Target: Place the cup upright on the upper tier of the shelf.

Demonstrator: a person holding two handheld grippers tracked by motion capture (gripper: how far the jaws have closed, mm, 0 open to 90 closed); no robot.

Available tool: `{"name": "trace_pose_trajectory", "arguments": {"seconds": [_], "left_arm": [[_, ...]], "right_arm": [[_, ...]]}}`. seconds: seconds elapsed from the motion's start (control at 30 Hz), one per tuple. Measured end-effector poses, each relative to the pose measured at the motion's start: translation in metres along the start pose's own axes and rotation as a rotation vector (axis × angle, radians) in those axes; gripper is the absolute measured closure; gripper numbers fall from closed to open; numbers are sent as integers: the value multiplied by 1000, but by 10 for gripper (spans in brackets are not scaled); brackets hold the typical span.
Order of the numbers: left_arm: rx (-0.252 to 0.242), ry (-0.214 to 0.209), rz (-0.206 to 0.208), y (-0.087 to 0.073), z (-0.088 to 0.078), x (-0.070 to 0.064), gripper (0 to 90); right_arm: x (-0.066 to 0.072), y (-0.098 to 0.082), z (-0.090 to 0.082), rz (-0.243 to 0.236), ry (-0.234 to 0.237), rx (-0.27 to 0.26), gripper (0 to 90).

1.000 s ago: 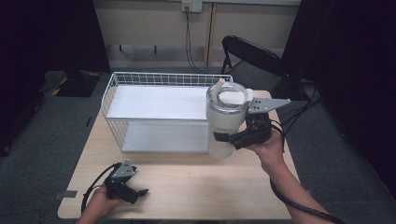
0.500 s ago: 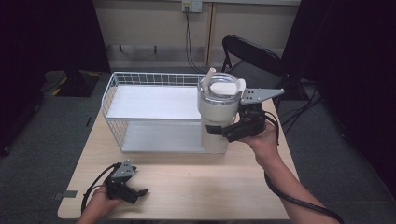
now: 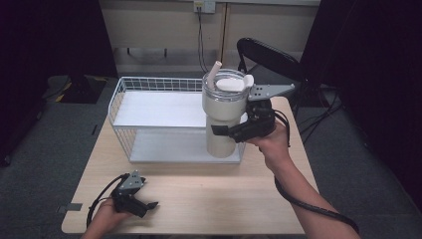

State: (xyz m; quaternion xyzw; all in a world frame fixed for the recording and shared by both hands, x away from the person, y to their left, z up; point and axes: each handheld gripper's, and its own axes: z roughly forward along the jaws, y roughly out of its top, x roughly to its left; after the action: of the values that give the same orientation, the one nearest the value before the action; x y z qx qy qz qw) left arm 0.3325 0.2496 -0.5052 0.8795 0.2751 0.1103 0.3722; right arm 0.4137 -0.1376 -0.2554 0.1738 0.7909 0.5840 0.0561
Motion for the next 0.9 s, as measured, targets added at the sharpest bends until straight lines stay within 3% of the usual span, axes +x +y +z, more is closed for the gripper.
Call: {"name": "trace_pose_trajectory", "arguments": {"seconds": [0.9], "left_arm": [[2, -3, 0, 0, 0, 0, 1]], "right_arm": [[-8, 43, 14, -22, -57, 3, 94]]}}
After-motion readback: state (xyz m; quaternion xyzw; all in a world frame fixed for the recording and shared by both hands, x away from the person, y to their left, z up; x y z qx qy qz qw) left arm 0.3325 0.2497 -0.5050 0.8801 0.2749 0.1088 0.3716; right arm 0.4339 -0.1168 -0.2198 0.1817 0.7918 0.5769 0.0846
